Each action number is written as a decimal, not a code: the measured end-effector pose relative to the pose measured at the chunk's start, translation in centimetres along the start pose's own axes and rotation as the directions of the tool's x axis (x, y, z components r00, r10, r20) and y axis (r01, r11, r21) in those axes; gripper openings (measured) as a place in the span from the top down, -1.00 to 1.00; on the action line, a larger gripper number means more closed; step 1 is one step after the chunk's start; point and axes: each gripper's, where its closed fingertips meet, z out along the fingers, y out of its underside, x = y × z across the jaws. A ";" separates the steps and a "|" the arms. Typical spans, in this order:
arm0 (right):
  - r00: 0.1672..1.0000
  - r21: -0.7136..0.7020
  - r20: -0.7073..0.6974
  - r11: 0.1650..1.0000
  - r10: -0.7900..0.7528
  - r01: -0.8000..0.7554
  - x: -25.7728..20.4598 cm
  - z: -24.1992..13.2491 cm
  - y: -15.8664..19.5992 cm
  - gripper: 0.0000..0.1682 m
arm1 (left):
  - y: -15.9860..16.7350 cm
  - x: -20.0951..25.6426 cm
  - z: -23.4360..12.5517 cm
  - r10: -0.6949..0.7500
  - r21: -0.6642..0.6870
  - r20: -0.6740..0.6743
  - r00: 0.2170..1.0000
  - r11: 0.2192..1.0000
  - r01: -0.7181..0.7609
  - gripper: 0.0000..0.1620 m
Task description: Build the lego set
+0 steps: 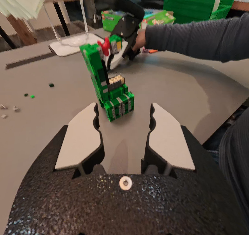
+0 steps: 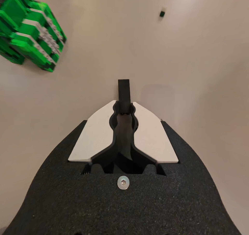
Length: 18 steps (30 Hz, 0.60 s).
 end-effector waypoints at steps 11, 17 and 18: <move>0.896 -0.164 -0.115 0.898 -0.428 0.408 -13.3 -10.0 -5.4 0.81 | -9.0 6.9 3.6 0.398 0.103 -0.048 0.916 0.914 -0.392 0.75; 0.854 -0.219 -0.131 0.855 -0.503 0.470 -17.5 -12.2 -6.7 0.81 | -8.7 9.5 7.7 0.533 0.010 -0.179 0.827 0.841 -0.540 0.63; 0.855 -0.226 -0.139 0.856 -0.500 0.464 -17.7 -12.4 -6.6 0.81 | -8.6 9.9 8.1 0.544 0.014 -0.200 0.815 0.833 -0.553 0.64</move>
